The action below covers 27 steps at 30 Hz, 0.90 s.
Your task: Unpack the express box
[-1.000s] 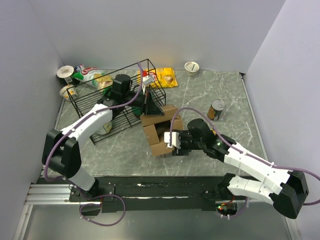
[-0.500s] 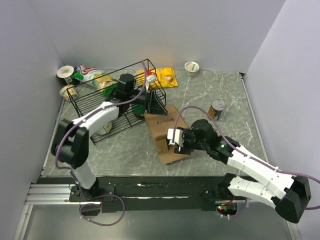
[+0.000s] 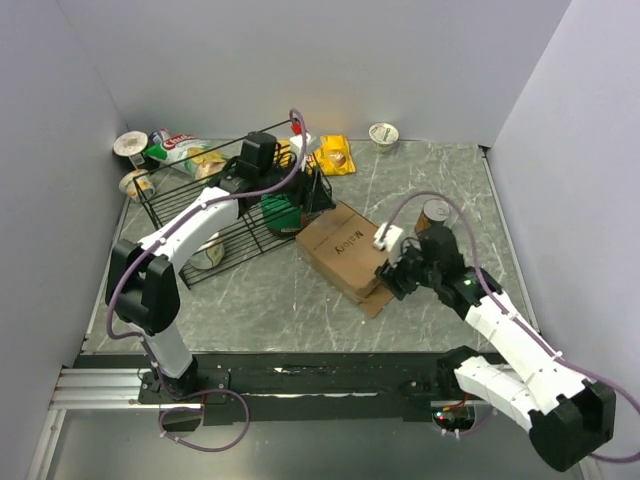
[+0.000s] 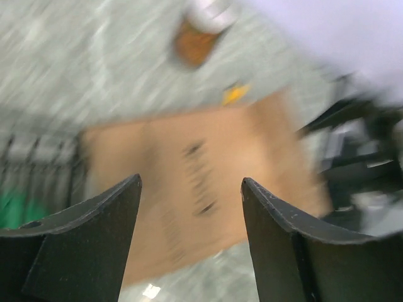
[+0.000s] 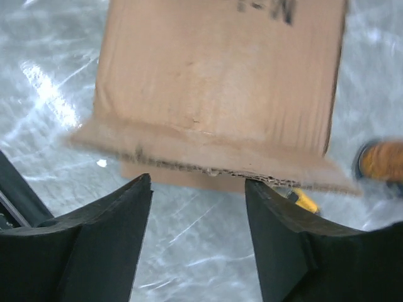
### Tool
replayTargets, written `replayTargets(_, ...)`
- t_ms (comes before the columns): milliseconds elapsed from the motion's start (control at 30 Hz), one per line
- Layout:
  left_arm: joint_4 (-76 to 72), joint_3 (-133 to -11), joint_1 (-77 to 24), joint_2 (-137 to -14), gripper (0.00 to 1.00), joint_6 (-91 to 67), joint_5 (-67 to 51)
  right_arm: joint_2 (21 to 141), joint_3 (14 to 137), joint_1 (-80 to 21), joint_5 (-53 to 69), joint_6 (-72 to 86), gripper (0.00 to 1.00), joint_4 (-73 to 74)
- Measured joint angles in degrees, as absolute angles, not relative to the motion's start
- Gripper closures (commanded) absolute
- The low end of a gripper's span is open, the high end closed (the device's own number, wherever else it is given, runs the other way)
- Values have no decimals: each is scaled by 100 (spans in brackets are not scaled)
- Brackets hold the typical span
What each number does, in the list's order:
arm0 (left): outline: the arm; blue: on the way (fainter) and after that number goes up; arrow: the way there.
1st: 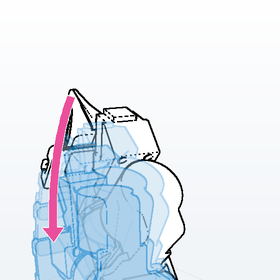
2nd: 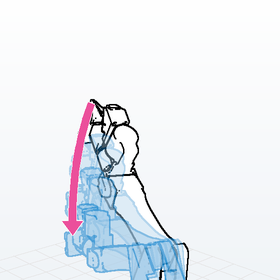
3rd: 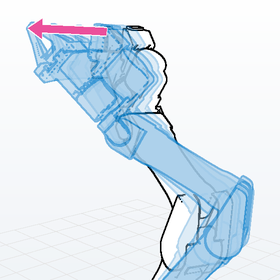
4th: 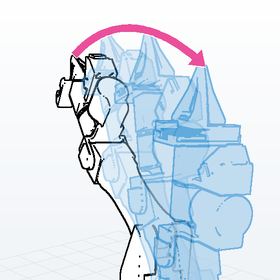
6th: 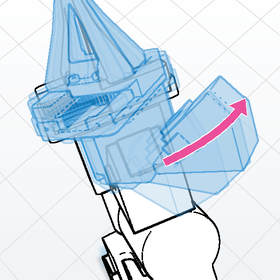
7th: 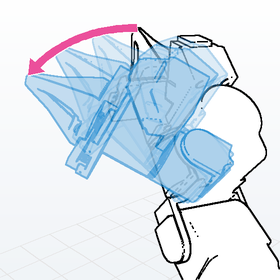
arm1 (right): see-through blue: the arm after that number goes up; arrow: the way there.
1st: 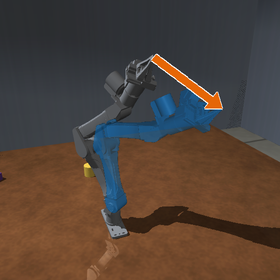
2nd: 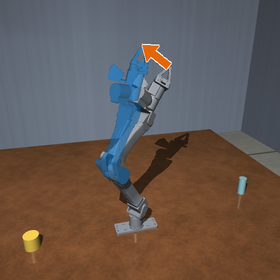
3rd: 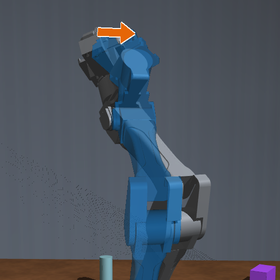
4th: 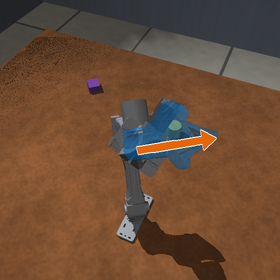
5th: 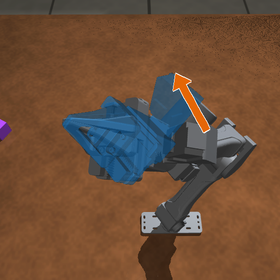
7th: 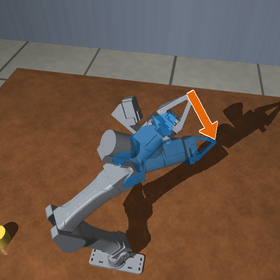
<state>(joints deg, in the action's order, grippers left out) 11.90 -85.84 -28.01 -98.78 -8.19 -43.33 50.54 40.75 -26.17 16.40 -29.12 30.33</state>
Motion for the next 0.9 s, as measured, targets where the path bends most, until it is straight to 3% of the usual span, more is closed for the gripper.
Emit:
replayTargets(267, 2209, -8012, -2832, -9887, 27, -8, -3177, 4950, 4386, -1192, 2759, -1745, 19, 3651)
replayTargets(367, 2250, -7948, -2947, -9898, 26, -152, -2768, 4775, 4512, -1081, 3159, -1155, 18, 3726)
replayTargets(500, 2198, -7955, -3063, -9990, 36, -534, -2495, 4757, 4543, -1050, 3304, -698, 18, 3719)
replayTargets(667, 2012, -8003, -3164, -10368, 34, -947, -2440, 4886, 4543, -812, 3271, -355, 18, 3712)
replayTargets(900, 1953, -8167, -3247, -10490, 40, -1201, -2174, 4842, 4488, -670, 3280, -174, 18, 3726)
